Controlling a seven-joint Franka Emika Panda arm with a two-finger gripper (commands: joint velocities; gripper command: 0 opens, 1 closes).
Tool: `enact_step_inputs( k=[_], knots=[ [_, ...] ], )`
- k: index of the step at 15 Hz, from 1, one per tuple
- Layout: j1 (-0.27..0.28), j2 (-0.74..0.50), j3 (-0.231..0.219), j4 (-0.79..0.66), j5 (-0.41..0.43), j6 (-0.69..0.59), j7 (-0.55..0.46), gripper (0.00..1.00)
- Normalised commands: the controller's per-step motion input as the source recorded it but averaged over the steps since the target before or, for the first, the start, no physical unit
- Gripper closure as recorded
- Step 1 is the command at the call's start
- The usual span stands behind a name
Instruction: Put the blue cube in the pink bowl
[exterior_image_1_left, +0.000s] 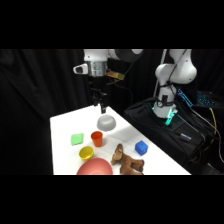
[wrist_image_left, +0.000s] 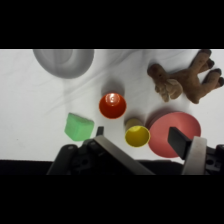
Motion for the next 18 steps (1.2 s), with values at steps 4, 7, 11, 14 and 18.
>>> enact_step_inputs(
  k=[4, 7, 11, 14, 18],
  knots=[
    [0.023, -0.09, 0.041, -0.1, 0.052, 0.09, 0.08, 0.0],
    [0.094, -0.19, 0.09, -0.26, 0.069, 0.22, 0.19, 0.0],
    [0.114, -0.22, 0.085, -0.31, 0.049, 0.27, 0.32, 0.0],
    [0.092, -0.29, 0.057, -0.4, -0.053, 0.26, 0.48, 0.0],
    [0.059, -0.32, 0.052, -0.46, -0.091, 0.27, 0.4, 0.0]
  ],
)
